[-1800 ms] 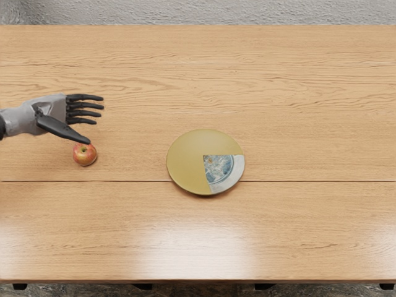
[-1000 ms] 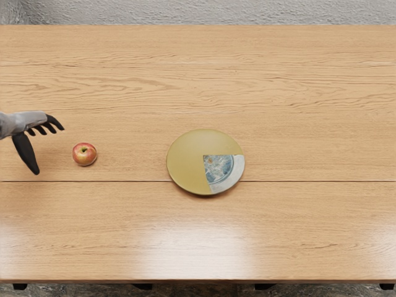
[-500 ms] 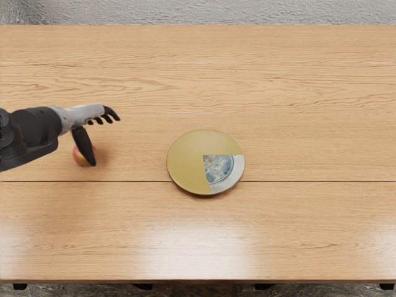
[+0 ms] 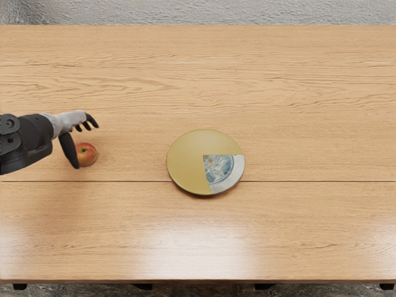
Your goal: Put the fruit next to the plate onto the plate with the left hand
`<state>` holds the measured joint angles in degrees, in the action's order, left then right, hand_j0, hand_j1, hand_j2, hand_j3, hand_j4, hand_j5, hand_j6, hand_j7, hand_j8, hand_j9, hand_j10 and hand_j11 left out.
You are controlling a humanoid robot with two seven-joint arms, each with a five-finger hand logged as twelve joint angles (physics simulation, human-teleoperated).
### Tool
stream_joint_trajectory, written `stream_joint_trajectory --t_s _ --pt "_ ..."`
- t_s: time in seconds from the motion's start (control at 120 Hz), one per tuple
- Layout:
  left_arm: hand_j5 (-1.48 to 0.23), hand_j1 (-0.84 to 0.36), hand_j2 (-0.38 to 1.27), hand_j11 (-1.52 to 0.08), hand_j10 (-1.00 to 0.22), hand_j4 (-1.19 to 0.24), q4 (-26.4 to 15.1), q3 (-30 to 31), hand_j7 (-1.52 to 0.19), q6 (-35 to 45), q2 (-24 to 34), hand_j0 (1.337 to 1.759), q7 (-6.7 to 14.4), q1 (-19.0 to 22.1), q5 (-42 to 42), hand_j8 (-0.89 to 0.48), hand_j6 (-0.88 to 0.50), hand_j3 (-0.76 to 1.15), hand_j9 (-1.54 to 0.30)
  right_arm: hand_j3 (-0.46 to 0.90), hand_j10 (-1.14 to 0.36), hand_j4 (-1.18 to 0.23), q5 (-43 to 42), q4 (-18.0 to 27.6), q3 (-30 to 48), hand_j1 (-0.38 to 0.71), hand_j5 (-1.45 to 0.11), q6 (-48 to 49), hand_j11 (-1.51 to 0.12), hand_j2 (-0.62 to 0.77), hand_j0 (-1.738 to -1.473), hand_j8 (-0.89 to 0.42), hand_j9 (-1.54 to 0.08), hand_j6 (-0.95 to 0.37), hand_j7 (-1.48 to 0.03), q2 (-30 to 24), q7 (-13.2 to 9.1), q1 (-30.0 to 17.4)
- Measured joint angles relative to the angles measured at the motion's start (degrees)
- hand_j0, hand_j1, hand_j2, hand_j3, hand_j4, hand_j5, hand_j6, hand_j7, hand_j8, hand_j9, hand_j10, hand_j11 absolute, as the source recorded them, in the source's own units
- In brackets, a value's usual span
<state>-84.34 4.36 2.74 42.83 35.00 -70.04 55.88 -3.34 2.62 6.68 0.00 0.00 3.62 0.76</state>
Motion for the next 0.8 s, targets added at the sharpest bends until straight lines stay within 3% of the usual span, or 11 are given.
stream_joint_trajectory --t_s 0.533,0.8 --pt "-0.43 -0.04 0.07 -0.43 -0.33 -0.33 -0.3 8.3 -0.43 11.9 -4.8 1.658 0.0 0.0 0.8 -0.33 -0.33 0.0 -0.43 0.0 -0.04 -0.04 0.0 0.0 0.0 -0.3 -0.05 0.0 -0.05 -0.01 -1.658 -0.04 -0.05 -0.04 -0.05 0.0 -0.2 0.5" --pt "-0.58 -0.19 0.09 -0.58 -0.45 -0.45 -0.8 9.3 -0.58 13.5 -4.2 1.658 0.0 0.2 0.8 -0.45 -0.45 0.0 -0.58 0.0 -0.04 -0.04 0.0 0.0 0.0 -0.3 -0.05 0.0 -0.05 -0.01 -1.658 -0.04 -0.05 -0.04 -0.05 0.0 -0.2 0.6"
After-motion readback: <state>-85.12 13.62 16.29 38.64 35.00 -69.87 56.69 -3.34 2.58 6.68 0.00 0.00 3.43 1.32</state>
